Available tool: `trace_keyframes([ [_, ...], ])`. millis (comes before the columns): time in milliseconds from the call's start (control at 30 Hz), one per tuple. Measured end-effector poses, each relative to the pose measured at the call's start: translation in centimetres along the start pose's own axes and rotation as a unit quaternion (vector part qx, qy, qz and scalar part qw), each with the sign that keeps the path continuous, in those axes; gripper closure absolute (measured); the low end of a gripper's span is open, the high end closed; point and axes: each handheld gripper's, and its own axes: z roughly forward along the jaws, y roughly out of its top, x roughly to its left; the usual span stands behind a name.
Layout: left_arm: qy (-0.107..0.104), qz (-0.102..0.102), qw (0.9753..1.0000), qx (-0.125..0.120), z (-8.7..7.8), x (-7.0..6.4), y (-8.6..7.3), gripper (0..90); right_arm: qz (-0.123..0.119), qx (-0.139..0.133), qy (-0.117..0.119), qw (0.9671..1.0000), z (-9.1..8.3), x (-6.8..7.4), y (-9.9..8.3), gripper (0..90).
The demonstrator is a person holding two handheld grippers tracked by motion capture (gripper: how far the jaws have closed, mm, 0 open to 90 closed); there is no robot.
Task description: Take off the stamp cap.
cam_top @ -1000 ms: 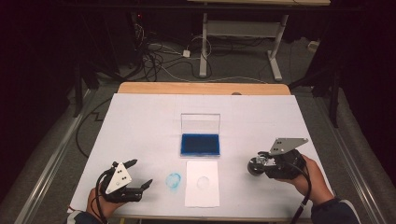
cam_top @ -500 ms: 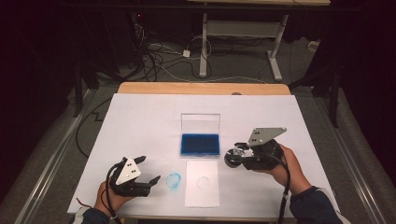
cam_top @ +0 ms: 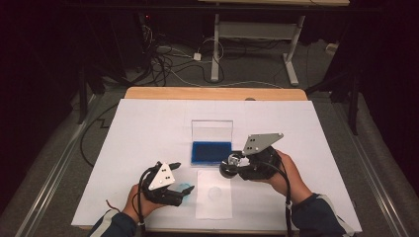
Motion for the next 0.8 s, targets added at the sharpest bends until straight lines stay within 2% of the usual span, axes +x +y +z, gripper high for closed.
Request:
trace_keyframes([
  [200,-0.047,-0.001,0.9988,-0.014,1.8,-0.8,1.7,15.1,-0.016,-0.012,0.028,0.9994,0.3,1.3,0.9,56.4],
  [300,-0.063,0.002,0.9978,-0.022,2.4,-1.3,2.3,15.4,-0.021,-0.016,0.033,0.9991,0.4,1.7,1.2,56.4],
  [467,-0.069,0.005,0.9973,-0.027,2.9,-1.8,3.1,16.1,-0.024,-0.018,0.043,0.9986,0.6,2.2,1.2,56.4],
  [567,-0.075,-0.001,0.9967,-0.031,3.1,-1.9,3.3,16.4,-0.03,-0.016,0.045,0.9984,0.9,2.5,1.3,56.4],
  [800,-0.083,0.002,0.9961,-0.031,3.2,-1.9,3.3,21.2,-0.033,-0.013,0.05,0.9981,1.7,2.9,1.2,56.4],
])
